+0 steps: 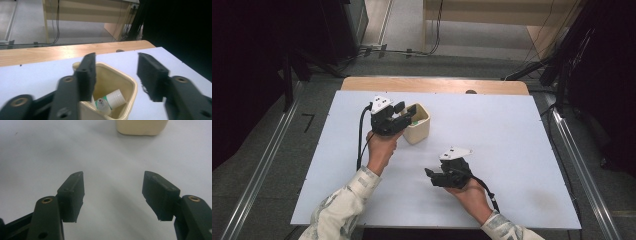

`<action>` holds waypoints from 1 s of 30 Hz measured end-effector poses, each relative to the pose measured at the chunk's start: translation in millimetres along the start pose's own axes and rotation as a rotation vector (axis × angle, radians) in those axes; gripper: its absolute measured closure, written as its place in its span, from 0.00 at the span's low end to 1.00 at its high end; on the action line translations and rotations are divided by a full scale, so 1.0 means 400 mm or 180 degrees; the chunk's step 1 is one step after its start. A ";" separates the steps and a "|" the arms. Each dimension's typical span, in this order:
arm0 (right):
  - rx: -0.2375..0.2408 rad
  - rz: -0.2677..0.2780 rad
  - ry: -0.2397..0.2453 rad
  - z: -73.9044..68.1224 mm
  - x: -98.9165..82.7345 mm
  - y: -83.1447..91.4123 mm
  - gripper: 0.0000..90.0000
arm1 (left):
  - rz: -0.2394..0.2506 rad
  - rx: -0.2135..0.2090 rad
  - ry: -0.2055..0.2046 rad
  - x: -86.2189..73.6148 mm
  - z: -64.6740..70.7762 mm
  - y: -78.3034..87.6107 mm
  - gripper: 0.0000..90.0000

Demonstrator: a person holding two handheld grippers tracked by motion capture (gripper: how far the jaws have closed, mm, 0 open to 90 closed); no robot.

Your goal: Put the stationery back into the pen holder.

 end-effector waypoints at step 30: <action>-0.0161 0.0065 -0.0115 0.055 -0.010 0.030 0.27 | -0.0183 0.0248 -0.0084 -0.112 -0.009 0.132 0.22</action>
Point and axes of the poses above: each handheld gripper's, and its own axes: y roughly backward along the jaws, x roughly out of its top, z roughly to its right, the point moved 4 cm from there along -y, roughly forward along the jaws, and after that the axes turned 10 degrees about -z, right-handed, at the moved point
